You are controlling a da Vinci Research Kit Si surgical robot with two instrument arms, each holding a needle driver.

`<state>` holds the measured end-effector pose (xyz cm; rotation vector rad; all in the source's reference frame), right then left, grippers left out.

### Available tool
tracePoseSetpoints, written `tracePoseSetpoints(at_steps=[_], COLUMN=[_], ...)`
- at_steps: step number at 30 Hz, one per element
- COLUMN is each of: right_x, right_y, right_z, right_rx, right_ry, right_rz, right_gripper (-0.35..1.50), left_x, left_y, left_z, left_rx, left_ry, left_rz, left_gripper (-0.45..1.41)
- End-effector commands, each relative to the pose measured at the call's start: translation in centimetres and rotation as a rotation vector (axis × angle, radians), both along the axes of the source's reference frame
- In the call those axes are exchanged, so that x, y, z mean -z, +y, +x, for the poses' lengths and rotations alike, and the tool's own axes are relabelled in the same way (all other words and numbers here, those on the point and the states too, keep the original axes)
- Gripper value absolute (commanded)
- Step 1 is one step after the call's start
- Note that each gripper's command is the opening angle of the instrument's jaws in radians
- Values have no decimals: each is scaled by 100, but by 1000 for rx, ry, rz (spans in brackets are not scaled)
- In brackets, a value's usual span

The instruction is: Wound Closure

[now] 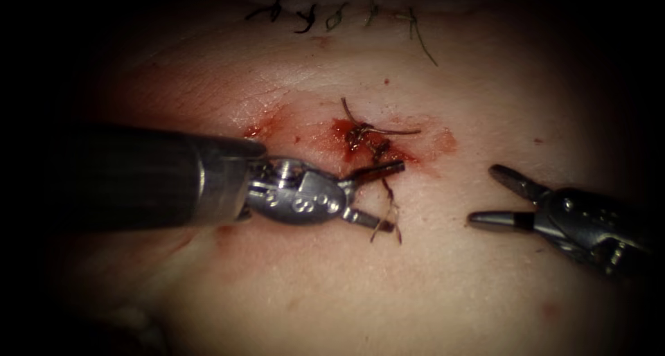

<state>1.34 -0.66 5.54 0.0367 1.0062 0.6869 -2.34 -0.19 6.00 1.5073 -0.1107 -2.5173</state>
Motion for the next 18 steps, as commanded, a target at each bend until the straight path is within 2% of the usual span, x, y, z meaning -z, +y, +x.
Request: tracePoseSetpoints(at_steps=[1,4,6,8,9,10,11,14,18], right_x=[-7,-7,-7,-6,-6,-6,-6,-6,-4], right_y=[-4,-4,-5,-5,-5,-6,-6,-5,1], right_z=[7,8,8,8,8,8,8,8,14], right_rx=[2,2,2,2,2,2,2,0,37], right_ry=[2,2,2,2,2,2,2,1,17], right_rz=[3,3,3,3,3,3,3,4,14], right_gripper=[148,148,148,148,148,148,148,148,138], left_x=[-5,-4,-5,-6,-6,-7,-7,-6,-3], left_y=[-4,-5,-4,-3,-3,-3,-3,-3,-9], left_z=[-5,-5,-6,-7,-7,-7,-8,-7,2], left_rx=[1,2,2,3,3,3,4,3,3], left_ry=[0,1,1,2,2,2,3,2,-11], left_rz=[2,2,2,1,1,1,1,2,-9], left_gripper=[58,53,39,9,9,-40,-45,-45,-45])
